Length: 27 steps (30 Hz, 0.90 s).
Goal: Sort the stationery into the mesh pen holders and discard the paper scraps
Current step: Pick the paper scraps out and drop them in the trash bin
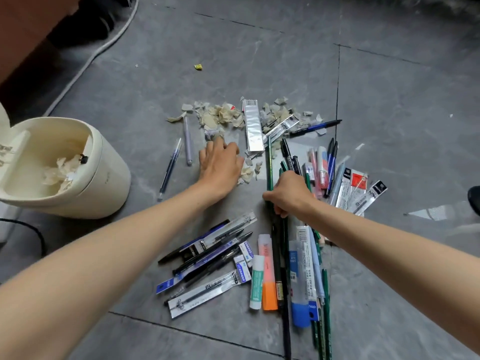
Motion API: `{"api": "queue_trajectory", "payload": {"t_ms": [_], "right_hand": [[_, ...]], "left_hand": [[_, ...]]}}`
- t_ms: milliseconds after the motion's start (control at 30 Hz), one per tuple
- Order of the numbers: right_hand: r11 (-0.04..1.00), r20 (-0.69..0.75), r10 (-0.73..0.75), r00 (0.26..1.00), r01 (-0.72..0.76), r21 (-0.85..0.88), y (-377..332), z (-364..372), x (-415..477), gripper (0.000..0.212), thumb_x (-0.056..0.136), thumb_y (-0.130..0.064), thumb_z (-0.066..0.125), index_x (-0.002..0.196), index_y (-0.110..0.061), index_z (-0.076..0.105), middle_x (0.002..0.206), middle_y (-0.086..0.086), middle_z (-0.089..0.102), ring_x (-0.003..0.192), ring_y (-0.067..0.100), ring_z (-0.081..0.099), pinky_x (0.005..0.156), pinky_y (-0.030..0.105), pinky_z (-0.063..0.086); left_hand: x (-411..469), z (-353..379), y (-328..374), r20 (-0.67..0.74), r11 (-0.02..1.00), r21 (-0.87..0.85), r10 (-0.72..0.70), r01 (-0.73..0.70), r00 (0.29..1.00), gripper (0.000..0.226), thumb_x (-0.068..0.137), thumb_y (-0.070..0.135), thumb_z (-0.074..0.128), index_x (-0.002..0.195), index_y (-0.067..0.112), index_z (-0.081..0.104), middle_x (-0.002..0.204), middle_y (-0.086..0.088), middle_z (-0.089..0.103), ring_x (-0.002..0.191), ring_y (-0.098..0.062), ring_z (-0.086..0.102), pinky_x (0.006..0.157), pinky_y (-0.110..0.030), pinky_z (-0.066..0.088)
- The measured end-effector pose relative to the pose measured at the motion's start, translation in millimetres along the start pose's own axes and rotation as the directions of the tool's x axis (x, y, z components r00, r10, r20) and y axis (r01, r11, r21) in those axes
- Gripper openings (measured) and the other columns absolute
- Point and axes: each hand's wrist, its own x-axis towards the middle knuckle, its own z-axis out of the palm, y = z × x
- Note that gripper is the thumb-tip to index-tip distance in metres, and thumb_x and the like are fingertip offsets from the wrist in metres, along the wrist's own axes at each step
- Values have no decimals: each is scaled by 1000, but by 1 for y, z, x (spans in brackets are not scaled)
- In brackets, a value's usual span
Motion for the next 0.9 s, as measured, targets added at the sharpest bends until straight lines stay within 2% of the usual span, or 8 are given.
{"api": "queue_trajectory", "payload": {"t_ms": [100, 200, 300, 367, 500, 700, 800, 900], "right_hand": [[999, -17, 25, 1000, -26, -22, 2, -5, -3, 29, 78, -12, 68, 53, -5, 56, 42, 5, 51, 24, 7, 44, 31, 13, 35], [991, 37, 91, 995, -95, 98, 12, -14, -15, 25, 79, -12, 66, 59, -2, 56, 45, 9, 56, 34, 15, 51, 36, 19, 40], [969, 163, 117, 980, -149, 196, 22, -21, -36, 20, 85, -6, 62, 74, -3, 46, 52, 14, 58, 38, 19, 54, 37, 25, 46], [966, 183, 123, 975, -160, 205, 30, -25, -43, 19, 87, -4, 60, 91, 0, 41, 50, 13, 56, 38, 19, 53, 36, 25, 45], [959, 172, 150, 974, -186, 213, 42, -31, -46, 30, 88, -7, 58, 110, 3, 40, 47, 12, 55, 35, 18, 53, 34, 22, 42], [952, 235, 197, 952, -243, 184, 42, -29, -55, 45, 93, -12, 51, 131, 3, 35, 56, 10, 55, 37, 18, 55, 36, 23, 44], [952, 226, 183, 957, -230, 201, 40, -25, -59, 38, 95, -14, 49, 127, 2, 39, 55, 9, 56, 38, 17, 56, 39, 23, 46], [950, 219, 168, 961, -217, 224, 38, -27, -60, 17, 95, -15, 47, 103, -1, 49, 66, 11, 58, 44, 19, 58, 43, 26, 49]], "left_hand": [[30, 6, 18, -9, 998, 30, -57, 57, 998, 35, 93, 41, 48, 112, 12, 55, 122, -10, 49, 115, -28, 40, 97, -39, 28], [52, 16, 42, -7, 985, -4, -171, 171, 985, 57, 86, 53, 56, 121, 9, 50, 126, -14, 49, 117, -31, 43, 100, -40, 28], [58, 21, 58, 68, 957, -41, -283, 286, 957, 73, 84, 39, 67, 136, 3, 30, 141, -20, 34, 126, -35, 39, 106, -42, 25], [59, 23, 64, 89, 949, -31, -310, 313, 947, 65, 88, 21, 64, 137, 2, 27, 143, -23, 29, 125, -37, 41, 106, -42, 26], [50, 23, 63, -4, 983, 20, -181, 181, 983, 37, 89, -1, 45, 126, 1, 37, 123, -20, 46, 104, -36, 52, 92, -43, 41], [37, 10, 46, 24, 932, -185, -312, 311, 950, 35, 91, -2, 43, 126, -1, 36, 118, -18, 53, 99, -36, 55, 73, -39, 42], [29, 3, 37, 44, 888, -335, -320, 316, 946, 24, 88, 3, 48, 110, 4, 39, 106, -15, 56, 84, -33, 57, 69, -39, 49], [24, 2, 30, 88, 841, -470, -258, 269, 962, 29, 84, 2, 51, 106, 9, 33, 95, -11, 53, 80, -37, 63, 69, -50, 56]]}}
